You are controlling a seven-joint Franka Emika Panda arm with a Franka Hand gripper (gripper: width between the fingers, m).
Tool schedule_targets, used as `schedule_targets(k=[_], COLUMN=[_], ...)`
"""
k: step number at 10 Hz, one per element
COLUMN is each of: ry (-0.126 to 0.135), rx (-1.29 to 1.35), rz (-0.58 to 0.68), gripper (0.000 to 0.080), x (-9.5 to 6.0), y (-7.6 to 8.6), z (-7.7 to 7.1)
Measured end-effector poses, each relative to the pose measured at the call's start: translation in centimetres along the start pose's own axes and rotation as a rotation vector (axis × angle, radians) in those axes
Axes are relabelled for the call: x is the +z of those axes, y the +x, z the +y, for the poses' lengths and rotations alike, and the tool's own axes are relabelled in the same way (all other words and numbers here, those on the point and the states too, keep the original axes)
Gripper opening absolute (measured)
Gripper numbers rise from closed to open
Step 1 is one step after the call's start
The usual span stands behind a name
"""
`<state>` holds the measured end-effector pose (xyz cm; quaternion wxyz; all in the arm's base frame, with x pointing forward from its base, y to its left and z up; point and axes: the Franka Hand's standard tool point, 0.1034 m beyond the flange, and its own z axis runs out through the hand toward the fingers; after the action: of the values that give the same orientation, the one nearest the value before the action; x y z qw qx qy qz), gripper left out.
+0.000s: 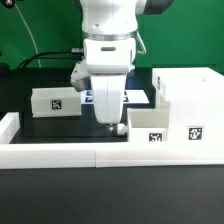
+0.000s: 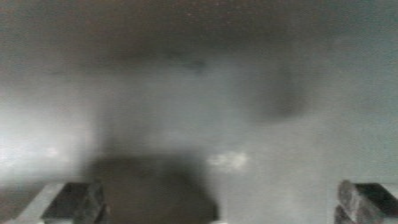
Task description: Assemble drawer
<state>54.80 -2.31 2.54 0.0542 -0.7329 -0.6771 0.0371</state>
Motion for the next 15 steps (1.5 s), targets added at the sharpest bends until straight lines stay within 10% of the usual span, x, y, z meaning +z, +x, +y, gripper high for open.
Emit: schedule_targets(k=[7, 15], ry=[-0.001, 0.009], rx=[0.033, 0.028], rz=[-0.003, -0.004], gripper=[0.0649, 0.0649], x=[-0.6, 0.1], y=[2.6, -0.1], z=[1.7, 0.6])
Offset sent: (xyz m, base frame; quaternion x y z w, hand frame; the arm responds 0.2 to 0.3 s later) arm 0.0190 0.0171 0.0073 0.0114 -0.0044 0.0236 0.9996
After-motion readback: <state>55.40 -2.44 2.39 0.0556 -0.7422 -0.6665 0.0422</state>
